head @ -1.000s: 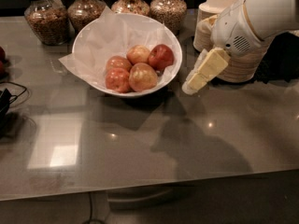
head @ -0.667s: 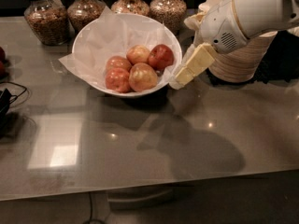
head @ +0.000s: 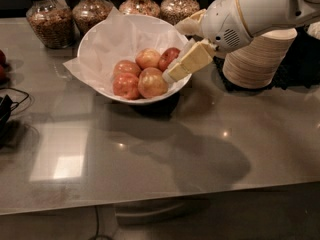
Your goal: Pick apple from white bowl
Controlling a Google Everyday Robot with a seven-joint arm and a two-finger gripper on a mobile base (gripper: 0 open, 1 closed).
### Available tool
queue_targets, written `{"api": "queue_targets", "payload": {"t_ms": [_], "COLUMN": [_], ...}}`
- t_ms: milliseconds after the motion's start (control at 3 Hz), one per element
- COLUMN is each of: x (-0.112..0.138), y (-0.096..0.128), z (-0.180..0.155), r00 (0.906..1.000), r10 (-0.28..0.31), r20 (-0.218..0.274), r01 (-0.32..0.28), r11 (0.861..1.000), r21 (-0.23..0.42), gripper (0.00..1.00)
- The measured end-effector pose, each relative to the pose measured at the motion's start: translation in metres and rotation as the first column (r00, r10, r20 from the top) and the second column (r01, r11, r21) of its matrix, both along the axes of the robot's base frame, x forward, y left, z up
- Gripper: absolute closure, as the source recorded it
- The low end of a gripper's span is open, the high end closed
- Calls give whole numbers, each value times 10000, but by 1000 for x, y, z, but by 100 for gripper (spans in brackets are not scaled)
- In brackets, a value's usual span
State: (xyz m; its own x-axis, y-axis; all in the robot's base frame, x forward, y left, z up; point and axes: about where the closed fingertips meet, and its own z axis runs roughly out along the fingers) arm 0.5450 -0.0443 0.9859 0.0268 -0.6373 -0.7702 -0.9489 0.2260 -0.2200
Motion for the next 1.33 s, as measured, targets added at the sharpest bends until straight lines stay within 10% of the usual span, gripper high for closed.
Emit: {"api": "queue_targets", "payload": {"t_ms": [1333], "x": [-2], "y": [30], "z": [-24], "r00": [9951], "r10": [616], "r20": [-776], "r01": [-609], "r11": [9981], "r21": [116], "gripper": [32]}}
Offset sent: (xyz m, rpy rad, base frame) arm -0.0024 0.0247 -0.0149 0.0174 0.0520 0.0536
